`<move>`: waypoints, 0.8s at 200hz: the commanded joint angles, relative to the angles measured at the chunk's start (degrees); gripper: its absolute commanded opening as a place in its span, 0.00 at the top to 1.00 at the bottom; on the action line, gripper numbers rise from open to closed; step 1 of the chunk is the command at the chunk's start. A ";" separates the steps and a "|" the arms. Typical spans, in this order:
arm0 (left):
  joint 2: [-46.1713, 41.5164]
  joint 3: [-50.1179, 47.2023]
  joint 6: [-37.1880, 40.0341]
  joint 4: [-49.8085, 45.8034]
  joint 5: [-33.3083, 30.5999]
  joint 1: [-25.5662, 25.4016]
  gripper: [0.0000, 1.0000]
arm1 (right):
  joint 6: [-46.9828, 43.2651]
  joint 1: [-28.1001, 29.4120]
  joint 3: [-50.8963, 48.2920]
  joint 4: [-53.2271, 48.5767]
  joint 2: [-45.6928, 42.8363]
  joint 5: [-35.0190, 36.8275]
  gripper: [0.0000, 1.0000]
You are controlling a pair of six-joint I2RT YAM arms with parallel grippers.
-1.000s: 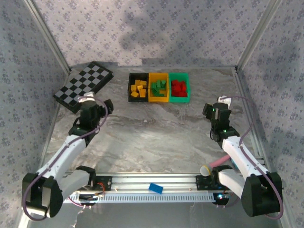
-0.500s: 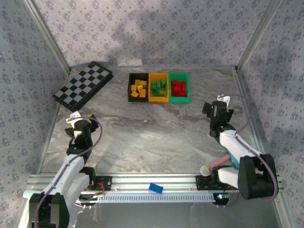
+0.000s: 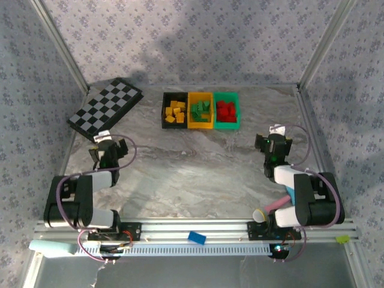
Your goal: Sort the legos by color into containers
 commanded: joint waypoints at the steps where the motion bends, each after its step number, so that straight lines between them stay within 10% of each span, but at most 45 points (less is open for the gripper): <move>1: 3.00 -0.35 3.65 12.53 5.42 0.40 0.00 | -3.24 -0.51 -0.26 5.73 1.96 -4.28 0.06; 54: 7.43 4.13 8.06 7.73 17.24 0.54 0.00 | -3.41 -3.17 0.67 5.87 5.44 -14.04 0.05; 160: 7.51 4.39 7.61 7.43 16.65 0.73 0.00 | -3.17 -5.03 0.67 6.40 6.27 -18.70 0.00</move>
